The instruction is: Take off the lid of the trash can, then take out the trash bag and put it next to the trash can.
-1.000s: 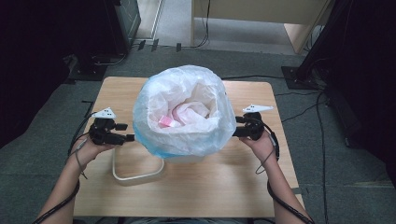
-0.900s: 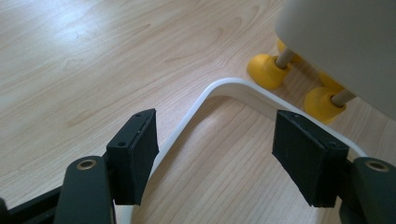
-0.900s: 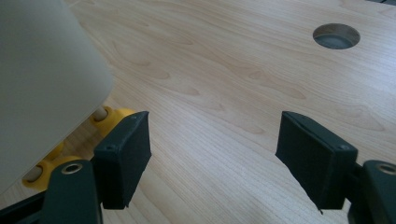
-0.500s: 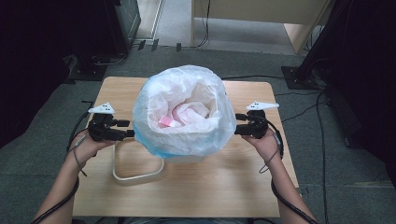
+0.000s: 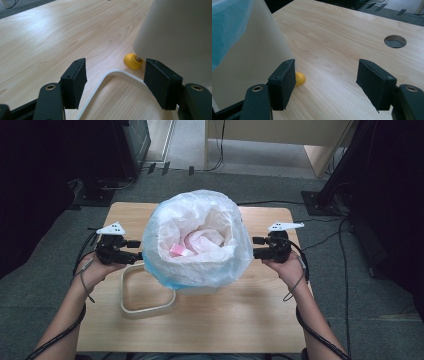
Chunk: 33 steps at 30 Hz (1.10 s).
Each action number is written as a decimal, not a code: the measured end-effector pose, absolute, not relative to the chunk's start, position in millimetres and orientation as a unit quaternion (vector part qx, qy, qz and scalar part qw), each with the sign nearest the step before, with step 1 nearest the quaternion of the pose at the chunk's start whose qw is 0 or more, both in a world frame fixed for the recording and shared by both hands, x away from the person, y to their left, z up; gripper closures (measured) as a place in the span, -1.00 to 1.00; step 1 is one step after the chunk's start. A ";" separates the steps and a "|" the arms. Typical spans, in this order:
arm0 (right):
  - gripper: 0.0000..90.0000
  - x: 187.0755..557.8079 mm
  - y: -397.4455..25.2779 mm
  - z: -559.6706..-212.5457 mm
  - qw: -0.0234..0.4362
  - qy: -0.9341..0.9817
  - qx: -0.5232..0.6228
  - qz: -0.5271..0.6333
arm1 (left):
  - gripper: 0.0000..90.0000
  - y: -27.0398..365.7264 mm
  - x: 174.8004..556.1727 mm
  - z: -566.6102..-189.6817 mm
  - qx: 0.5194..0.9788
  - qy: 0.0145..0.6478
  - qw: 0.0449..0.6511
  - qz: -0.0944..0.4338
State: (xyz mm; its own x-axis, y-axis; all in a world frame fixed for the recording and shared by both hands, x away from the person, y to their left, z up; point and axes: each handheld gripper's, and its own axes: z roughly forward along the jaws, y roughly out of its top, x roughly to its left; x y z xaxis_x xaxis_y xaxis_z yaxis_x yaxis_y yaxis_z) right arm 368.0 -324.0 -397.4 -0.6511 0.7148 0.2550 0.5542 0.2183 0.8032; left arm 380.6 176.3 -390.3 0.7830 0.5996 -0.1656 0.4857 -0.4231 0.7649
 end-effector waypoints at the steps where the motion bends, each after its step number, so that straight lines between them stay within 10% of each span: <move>1: -0.29 368.0 -323.6 -395.9 0.084 0.777 0.408 0.472 | -0.20 176.2 381.0 -388.9 0.841 0.321 0.430 0.065; 33: -0.24 364.2 -304.2 -341.2 0.086 0.816 0.338 0.461 | -0.17 161.0 389.8 -344.1 0.845 0.294 0.443 0.056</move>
State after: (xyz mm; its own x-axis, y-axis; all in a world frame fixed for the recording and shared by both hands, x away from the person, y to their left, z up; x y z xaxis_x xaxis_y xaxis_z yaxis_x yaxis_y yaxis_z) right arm 364.2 -304.2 -341.2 -0.7567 0.6306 0.1723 0.4728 0.3459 0.8104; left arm 389.8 161.0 -344.1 0.8205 0.5468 -0.1667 0.4479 -0.4337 0.7819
